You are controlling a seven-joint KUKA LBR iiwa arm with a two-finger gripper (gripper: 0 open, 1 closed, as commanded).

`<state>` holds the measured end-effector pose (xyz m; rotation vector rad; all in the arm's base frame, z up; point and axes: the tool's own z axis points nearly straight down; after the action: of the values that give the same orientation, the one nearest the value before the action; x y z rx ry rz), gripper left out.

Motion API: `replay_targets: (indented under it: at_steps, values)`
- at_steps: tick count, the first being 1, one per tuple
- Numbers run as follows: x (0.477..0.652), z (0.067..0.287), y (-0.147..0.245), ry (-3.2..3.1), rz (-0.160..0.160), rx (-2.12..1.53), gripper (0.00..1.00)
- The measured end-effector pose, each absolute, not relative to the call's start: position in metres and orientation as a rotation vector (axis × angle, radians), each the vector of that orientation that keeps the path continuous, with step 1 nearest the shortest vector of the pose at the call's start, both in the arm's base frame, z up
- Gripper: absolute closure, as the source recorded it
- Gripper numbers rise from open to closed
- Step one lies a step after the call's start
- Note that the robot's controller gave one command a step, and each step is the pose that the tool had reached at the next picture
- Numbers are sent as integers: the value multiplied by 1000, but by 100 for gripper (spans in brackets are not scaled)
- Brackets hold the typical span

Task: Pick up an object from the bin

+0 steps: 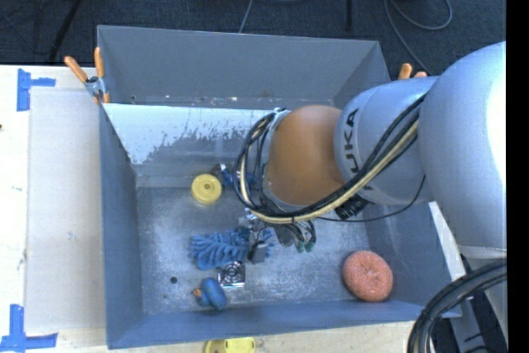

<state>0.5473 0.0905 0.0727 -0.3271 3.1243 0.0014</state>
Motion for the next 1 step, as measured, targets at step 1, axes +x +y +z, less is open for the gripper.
replay_targets:
  at_steps: [1]
  values:
    - [552, 199, 99, 3127, 1, -293, 100]
